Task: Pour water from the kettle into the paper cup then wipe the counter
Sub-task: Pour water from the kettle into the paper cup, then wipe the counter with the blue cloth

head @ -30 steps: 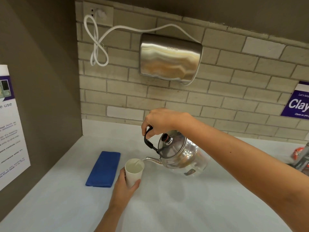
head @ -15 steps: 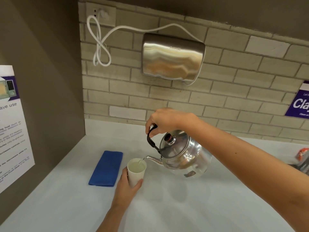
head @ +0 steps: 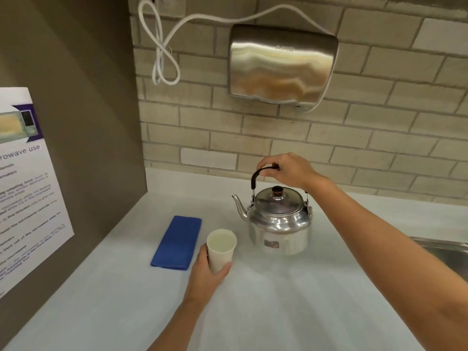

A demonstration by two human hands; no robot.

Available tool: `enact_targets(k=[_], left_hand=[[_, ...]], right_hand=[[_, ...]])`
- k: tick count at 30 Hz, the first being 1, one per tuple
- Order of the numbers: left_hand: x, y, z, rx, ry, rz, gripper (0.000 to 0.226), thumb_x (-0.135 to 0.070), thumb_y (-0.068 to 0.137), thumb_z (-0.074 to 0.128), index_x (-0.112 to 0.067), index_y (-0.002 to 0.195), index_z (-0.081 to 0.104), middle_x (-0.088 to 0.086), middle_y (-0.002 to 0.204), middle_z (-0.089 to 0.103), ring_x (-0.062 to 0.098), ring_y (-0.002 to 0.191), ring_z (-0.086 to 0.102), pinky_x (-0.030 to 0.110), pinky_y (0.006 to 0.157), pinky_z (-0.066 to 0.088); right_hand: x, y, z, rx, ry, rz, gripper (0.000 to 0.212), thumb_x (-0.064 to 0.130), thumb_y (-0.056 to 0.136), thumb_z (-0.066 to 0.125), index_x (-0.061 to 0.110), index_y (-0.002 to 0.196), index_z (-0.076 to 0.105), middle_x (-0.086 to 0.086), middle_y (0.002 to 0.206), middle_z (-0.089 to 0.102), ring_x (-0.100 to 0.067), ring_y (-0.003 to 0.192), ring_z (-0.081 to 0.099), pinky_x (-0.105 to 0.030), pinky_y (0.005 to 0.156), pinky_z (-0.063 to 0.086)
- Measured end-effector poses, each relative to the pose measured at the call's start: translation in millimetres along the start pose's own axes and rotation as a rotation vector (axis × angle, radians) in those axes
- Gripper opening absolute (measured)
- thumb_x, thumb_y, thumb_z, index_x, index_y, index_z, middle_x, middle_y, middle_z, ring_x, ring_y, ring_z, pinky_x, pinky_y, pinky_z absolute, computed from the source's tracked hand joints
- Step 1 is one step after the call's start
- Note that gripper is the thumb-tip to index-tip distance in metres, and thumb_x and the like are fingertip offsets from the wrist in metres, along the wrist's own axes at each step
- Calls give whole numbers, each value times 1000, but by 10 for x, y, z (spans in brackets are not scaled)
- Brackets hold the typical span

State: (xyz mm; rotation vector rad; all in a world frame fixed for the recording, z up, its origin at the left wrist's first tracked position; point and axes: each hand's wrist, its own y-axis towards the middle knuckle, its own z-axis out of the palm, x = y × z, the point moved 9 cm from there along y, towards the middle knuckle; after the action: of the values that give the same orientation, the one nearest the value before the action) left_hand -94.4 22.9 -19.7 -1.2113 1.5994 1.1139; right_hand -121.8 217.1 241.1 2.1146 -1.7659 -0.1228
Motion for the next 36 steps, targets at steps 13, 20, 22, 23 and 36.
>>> enact_targets(k=[13,20,22,23,36], left_hand=[[93,37,26,5,-11,-14,69,-31,69,77,-29,127,40,-10,121,55,8,112,53,31,96,48],[122,60,40,24,-13,-30,68,-33,69,77,-31,126,41,-15,120,55,5,112,53,30,96,49],[115,65,46,32,-10,-39,70,-31,69,77,-29,128,39,-12,122,54,6,113,52,30,96,48],[124,63,49,45,-9,-51,70,-29,69,77,-29,128,39,-11,122,53,6,114,52,28,95,48],[-404,193,-809,-53,216,216,48,12,86,36,-12,126,49,4,120,55,18,113,55,21,97,42]], right_hand=[[-287,564,997,-53,208,74,16,35,89,58,29,100,67,4,64,55,-17,68,52,-26,66,36],[-365,666,1186,-41,292,73,15,34,88,60,29,100,68,10,64,57,-15,69,52,-27,68,37],[-368,665,1191,-27,306,57,16,34,88,61,29,101,68,3,81,68,-16,77,58,-27,70,39],[-367,657,1201,-14,310,53,17,34,88,61,28,103,68,1,90,71,-18,82,61,-27,72,40],[-236,-1284,1482,-113,155,385,50,18,90,53,20,138,40,-11,125,49,-31,113,49,-43,87,47]])
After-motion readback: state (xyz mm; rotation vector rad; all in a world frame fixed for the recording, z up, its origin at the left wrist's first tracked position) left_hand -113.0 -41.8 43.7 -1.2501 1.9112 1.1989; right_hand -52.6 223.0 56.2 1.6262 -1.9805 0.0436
